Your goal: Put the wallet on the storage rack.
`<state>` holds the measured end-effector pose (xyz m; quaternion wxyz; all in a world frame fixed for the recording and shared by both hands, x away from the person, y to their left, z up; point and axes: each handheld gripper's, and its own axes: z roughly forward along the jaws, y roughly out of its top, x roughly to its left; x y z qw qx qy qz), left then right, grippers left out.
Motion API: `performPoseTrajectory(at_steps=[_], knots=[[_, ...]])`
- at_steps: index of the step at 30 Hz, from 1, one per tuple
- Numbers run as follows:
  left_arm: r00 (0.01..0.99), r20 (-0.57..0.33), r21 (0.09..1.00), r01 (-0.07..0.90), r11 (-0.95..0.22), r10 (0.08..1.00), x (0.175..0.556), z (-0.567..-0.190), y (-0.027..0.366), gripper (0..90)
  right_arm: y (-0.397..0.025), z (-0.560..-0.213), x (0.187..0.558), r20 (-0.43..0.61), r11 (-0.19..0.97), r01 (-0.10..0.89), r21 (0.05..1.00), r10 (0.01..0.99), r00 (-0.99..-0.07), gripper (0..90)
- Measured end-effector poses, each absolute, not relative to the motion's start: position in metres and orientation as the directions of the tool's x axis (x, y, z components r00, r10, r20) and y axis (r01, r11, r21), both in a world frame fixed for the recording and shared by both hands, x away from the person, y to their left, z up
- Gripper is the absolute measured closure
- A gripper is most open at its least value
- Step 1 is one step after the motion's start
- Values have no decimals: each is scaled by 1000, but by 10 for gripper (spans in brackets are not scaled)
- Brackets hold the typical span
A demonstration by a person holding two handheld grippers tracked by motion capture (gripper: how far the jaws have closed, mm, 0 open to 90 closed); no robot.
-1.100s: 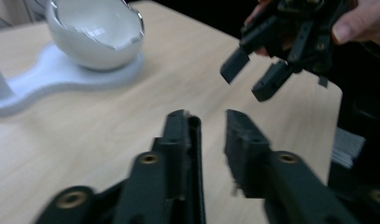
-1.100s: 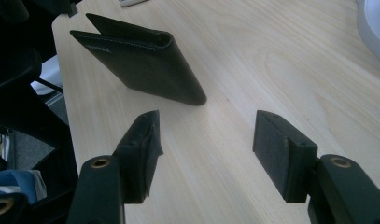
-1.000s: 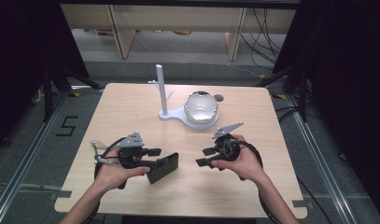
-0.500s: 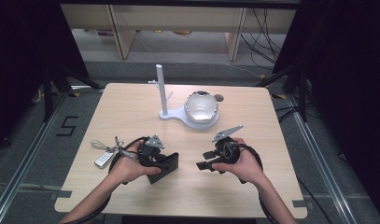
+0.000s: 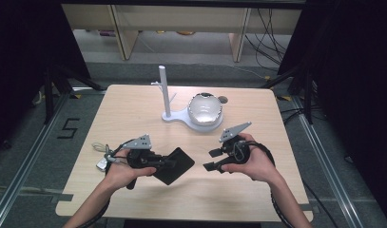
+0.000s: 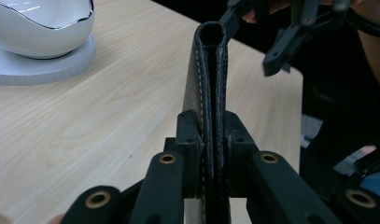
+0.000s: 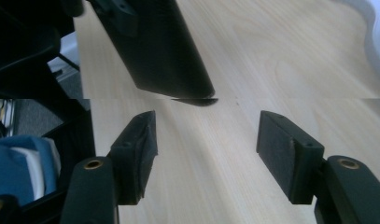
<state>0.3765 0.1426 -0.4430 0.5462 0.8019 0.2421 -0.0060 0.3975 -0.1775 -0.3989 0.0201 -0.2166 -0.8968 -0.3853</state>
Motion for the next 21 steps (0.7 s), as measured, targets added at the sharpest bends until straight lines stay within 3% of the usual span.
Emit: performPoseTrajectory(at_steps=[5,9,15,16,17,18,20,21], knots=[[893,-296,876,394,-276,338,377,-448,137,792,-175,-384,399,179,669,333,665,290,-940,382],[911,-289,883,372,-285,295,375,-445,124,791,-166,-394,403,190,700,321,638,262,-946,387],[930,-287,891,348,-292,231,371,-442,112,788,-156,-411,404,238,716,313,624,208,-949,473],[932,-291,893,346,-286,217,370,-442,110,787,-154,-414,404,240,717,290,633,175,-955,617],[932,-291,893,346,-286,217,370,-442,110,784,-154,-414,404,240,717,290,633,175,-955,617],[937,-278,895,333,-297,213,370,-442,109,777,-154,-414,402,239,721,260,643,133,-962,707],[937,-276,896,332,-294,214,369,-444,110,756,-154,-413,401,228,726,233,647,108,-968,736],[939,-251,897,317,-308,235,369,-444,110,699,-155,-412,399,230,730,238,641,113,-967,758]])
